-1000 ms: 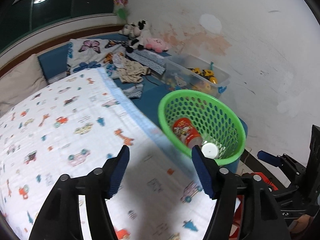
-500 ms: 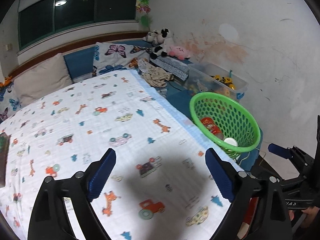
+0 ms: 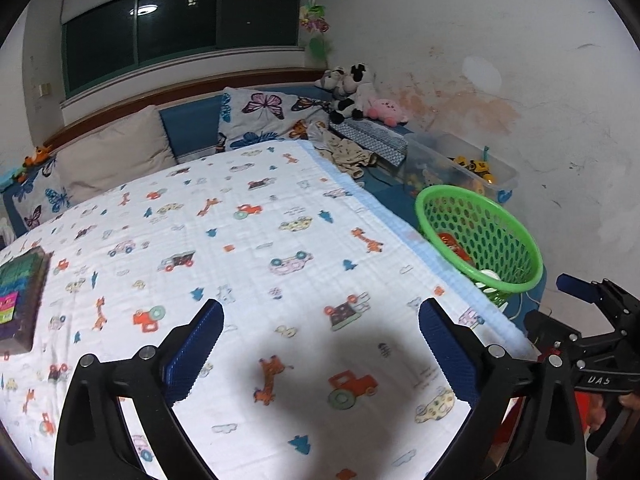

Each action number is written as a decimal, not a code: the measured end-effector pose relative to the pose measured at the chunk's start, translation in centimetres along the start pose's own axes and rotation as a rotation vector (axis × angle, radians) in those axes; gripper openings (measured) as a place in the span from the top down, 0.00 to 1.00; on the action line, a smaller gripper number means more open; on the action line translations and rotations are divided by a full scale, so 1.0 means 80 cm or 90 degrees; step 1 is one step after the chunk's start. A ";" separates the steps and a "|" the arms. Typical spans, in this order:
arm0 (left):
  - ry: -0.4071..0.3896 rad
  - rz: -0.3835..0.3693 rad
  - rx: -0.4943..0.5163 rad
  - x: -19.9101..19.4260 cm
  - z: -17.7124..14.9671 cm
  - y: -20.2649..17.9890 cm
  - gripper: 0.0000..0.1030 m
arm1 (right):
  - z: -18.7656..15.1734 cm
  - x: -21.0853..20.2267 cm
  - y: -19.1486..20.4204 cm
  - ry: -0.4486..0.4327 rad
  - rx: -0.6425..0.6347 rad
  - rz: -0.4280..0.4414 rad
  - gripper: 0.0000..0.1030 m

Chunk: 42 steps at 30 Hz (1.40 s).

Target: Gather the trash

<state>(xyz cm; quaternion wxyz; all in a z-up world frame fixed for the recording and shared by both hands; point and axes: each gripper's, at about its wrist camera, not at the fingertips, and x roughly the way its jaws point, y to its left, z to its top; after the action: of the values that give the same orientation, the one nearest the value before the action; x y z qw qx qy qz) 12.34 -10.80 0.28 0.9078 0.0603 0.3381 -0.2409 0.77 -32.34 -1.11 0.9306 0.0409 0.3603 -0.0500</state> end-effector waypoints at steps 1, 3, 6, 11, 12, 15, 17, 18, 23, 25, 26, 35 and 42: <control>0.001 0.002 -0.003 -0.001 -0.003 0.003 0.08 | 0.000 0.001 0.001 0.000 -0.001 0.000 0.09; 0.005 0.005 -0.006 -0.001 -0.006 0.006 0.08 | 0.000 0.001 0.001 0.001 -0.001 0.000 0.09; 0.008 0.013 -0.008 -0.003 -0.012 0.010 0.07 | 0.000 0.001 0.001 0.001 0.001 -0.001 0.09; 0.007 0.022 -0.008 -0.007 -0.016 0.012 0.07 | -0.002 0.002 0.001 0.002 0.007 -0.001 0.08; 0.007 0.023 -0.008 -0.008 -0.017 0.012 0.07 | -0.002 0.002 0.001 0.002 0.009 -0.001 0.08; 0.009 0.021 -0.010 -0.008 -0.019 0.012 0.07 | -0.002 0.002 0.001 0.003 0.011 -0.002 0.08; 0.011 0.021 -0.008 -0.007 -0.020 0.012 0.07 | -0.002 0.001 0.000 0.003 0.014 -0.003 0.08; 0.011 0.021 -0.007 -0.007 -0.020 0.011 0.07 | -0.002 0.001 0.000 0.003 0.016 -0.003 0.08; 0.014 0.020 -0.004 -0.006 -0.025 0.009 0.07 | -0.004 0.000 -0.001 0.005 0.020 -0.005 0.08; 0.015 0.021 -0.002 -0.006 -0.027 0.007 0.07 | -0.004 -0.001 -0.001 0.005 0.020 -0.005 0.08; 0.016 0.022 -0.002 -0.006 -0.028 0.006 0.07 | -0.004 0.000 -0.001 0.005 0.020 -0.006 0.08; 0.015 0.023 0.000 -0.006 -0.030 0.005 0.07 | -0.004 -0.001 -0.002 0.005 0.021 -0.005 0.08; 0.016 0.024 0.000 -0.006 -0.031 0.004 0.07 | -0.005 -0.002 -0.002 0.005 0.023 -0.004 0.08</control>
<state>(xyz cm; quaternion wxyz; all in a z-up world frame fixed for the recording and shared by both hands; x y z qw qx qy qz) 10.73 -9.63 -1.33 0.9078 0.0699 0.3484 -0.2228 0.39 -32.47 -1.28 0.9281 0.0567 0.3633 -0.0592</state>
